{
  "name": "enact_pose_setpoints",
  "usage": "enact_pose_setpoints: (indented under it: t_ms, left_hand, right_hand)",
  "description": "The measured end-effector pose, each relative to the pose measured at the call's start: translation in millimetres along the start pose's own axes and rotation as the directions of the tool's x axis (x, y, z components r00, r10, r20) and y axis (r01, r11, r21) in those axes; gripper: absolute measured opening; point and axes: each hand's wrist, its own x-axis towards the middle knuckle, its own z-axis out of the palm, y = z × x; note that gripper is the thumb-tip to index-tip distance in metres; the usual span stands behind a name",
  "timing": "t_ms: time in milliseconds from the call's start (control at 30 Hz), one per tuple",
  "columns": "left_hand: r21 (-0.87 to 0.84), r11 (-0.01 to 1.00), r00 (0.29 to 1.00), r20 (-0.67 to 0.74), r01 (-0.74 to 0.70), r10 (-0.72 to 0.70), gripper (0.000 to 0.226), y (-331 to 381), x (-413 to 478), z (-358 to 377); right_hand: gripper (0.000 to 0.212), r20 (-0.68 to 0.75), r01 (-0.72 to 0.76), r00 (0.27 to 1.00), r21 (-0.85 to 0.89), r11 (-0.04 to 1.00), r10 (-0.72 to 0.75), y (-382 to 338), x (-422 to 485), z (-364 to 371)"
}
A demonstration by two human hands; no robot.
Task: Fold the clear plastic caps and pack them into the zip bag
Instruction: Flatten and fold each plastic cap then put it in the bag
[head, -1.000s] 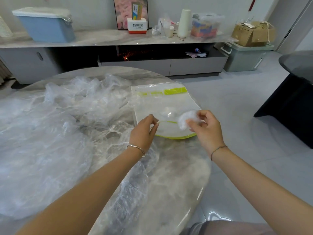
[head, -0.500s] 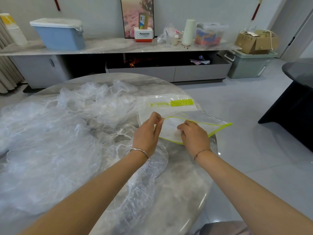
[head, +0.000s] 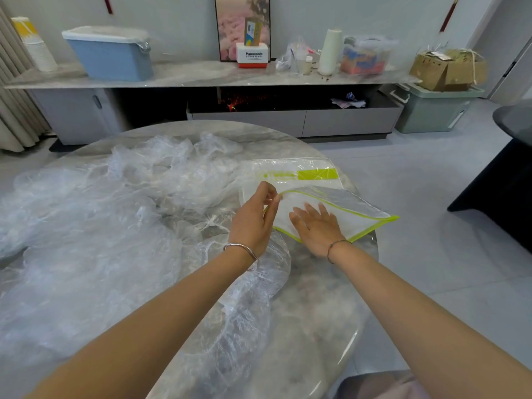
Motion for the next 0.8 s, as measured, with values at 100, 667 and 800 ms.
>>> enact_pose_setpoints:
  t_ms: [100, 667, 800]
  left_hand:
    - [0.074, 0.997, 0.997, 0.069, 0.03, -0.036, 0.011, -15, 4, 3]
    - [0.468, 0.881, 0.831, 0.518, -0.073, -0.206, 0.096, -49, -102, -79]
    - [0.523, 0.848, 0.775, 0.57, -0.086, -0.273, 0.099, -57, -124, -76]
  right_hand:
    - [0.052, 0.02, 0.042, 0.999, -0.007, 0.999, -0.042, -3, -6, -4]
    - [0.068, -0.086, 0.129, 0.992, 0.531, 0.838, -0.098, -30, -63, 42]
    - [0.044, -0.351, 0.289, 0.933, 0.593, 0.751, -0.081, -35, -55, 29]
